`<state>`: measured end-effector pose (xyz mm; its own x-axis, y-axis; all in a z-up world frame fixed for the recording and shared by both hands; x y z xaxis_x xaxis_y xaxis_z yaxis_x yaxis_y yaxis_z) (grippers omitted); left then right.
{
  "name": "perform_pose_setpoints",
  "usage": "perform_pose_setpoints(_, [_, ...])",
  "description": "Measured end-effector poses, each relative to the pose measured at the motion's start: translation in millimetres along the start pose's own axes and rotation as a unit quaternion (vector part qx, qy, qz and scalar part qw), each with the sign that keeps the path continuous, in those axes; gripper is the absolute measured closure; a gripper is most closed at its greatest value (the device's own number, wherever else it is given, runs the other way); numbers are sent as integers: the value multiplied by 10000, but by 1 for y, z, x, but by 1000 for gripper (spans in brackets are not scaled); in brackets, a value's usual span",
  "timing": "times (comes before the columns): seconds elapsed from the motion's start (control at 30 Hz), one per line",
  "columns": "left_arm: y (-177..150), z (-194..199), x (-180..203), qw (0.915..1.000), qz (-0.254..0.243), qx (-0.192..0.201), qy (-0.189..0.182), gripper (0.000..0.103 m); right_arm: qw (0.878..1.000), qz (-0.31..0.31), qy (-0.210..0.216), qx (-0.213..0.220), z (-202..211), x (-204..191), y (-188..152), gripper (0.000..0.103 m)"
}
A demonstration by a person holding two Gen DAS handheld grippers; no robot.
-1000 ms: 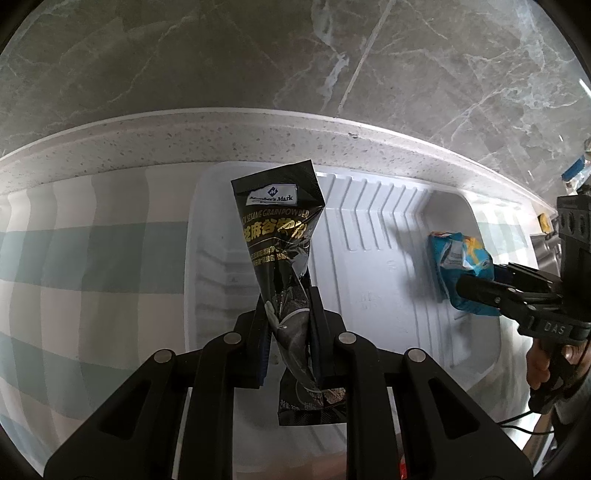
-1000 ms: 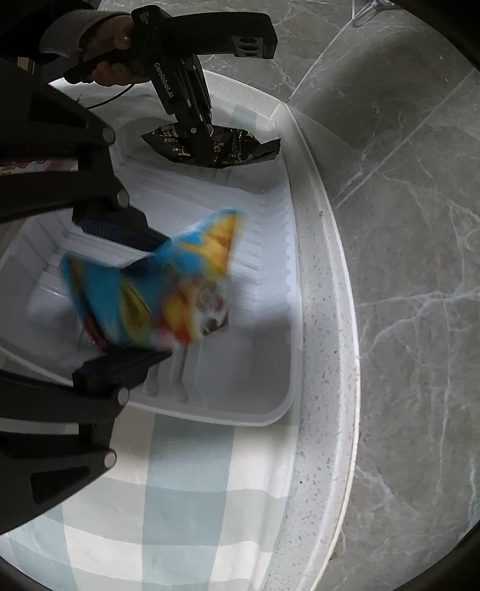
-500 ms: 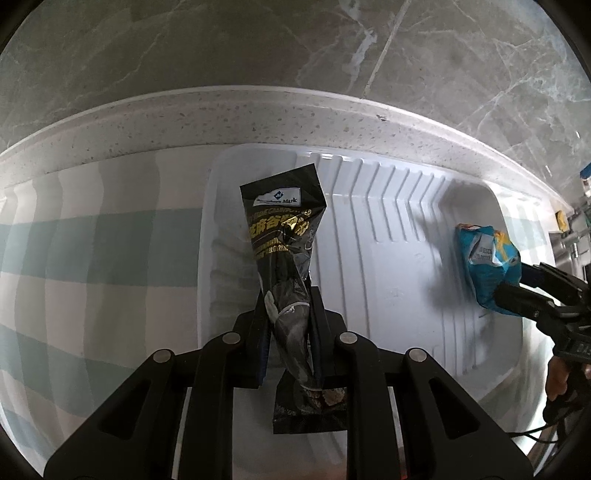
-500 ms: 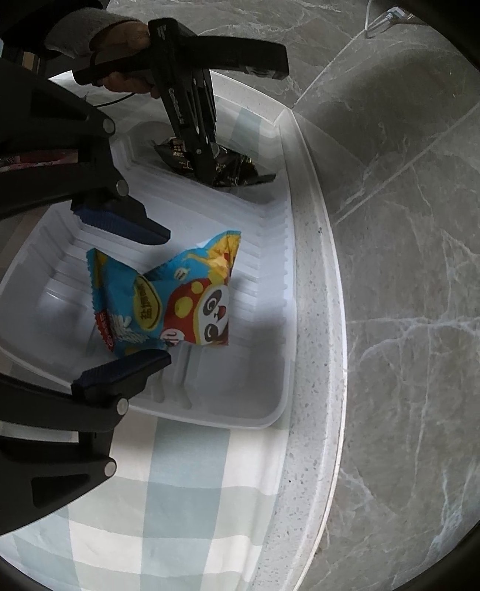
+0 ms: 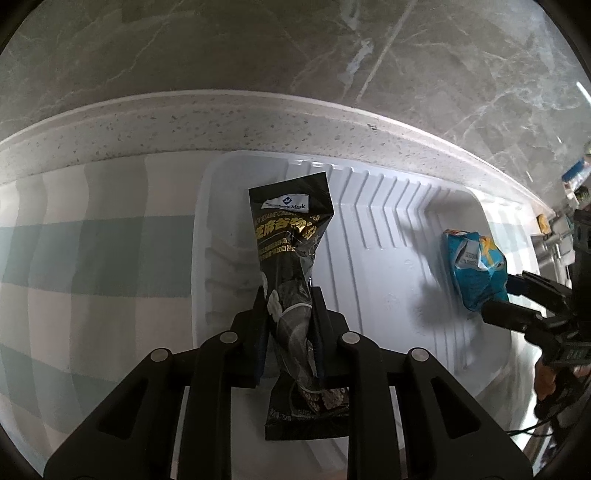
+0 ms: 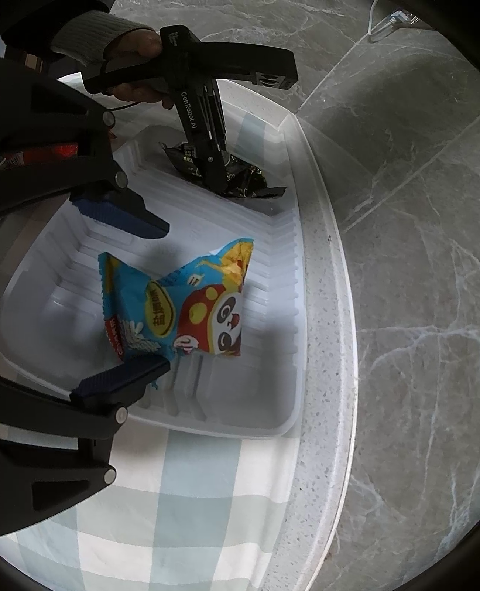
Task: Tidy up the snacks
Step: 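Release the blue panda bag into the tray with the right tool while the left tool releases the black bag, then grasp the blue-and-white cake bar with the left tool while the right tool grasps the clear pastry packet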
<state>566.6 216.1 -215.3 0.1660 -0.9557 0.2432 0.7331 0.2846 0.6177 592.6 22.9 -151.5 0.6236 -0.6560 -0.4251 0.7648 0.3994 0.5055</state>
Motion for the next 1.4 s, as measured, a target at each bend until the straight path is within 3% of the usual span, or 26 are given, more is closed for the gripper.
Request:
perform_pose_setpoints(0.1, [-2, 1, 7, 9984, -522, 201, 67, 82, 10000, -20, 26, -12, -1, 0, 1, 32])
perform_pose_setpoints(0.23, [-2, 0, 11, 9981, -541, 270, 94, 73, 10000, -24, 38, -11, -2, -1, 1, 32])
perform_pose_setpoints(0.37, [-1, -4, 24, 9983, -267, 241, -458, 28, 10000, -34, 61, -8, -1, -3, 1, 32])
perform_pose_setpoints(0.4, [-1, -5, 27, 9982, -300, 211, -475, 21, 10000, -31, 76, -3, -1, -3, 1, 32])
perform_pose_setpoints(0.5, [-5, -10, 35, 9977, -586, 157, -288, 11, 10000, 3, 63, 16, 1, -3, 0, 31])
perform_pose_setpoints(0.63, [-5, -7, 40, 9970, -717, 240, -137, 11, 10000, -24, 37, 66, 4, 0, 1, 30])
perform_pose_setpoints(0.97, [37, 55, 59, 9867, -1021, 1261, 16, 11, 9996, 86, 68, 249, 23, -8, 6, 28])
perform_pose_setpoints(1.17, [37, 94, 58, 9875, -654, 1428, -153, 11, 9986, 329, 44, 418, 44, -22, 7, 28])
perform_pose_setpoints(1.4, [14, 143, 39, 9885, -249, 1492, 57, 11, 9975, 448, 40, 553, 76, -38, -8, 27])
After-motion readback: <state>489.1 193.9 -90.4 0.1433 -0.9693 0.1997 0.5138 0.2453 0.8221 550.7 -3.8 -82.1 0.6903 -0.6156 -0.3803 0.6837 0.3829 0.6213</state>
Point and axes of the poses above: each gripper's, at about its wrist camera, not at the fingertips, and z roughly against the way its jaws point, x to its right, y to its top, the point moved 9 cm from there along -z, roughly the way its jaws point, and after that the axes turned 14 degrees about x, right-handed, at the moved point
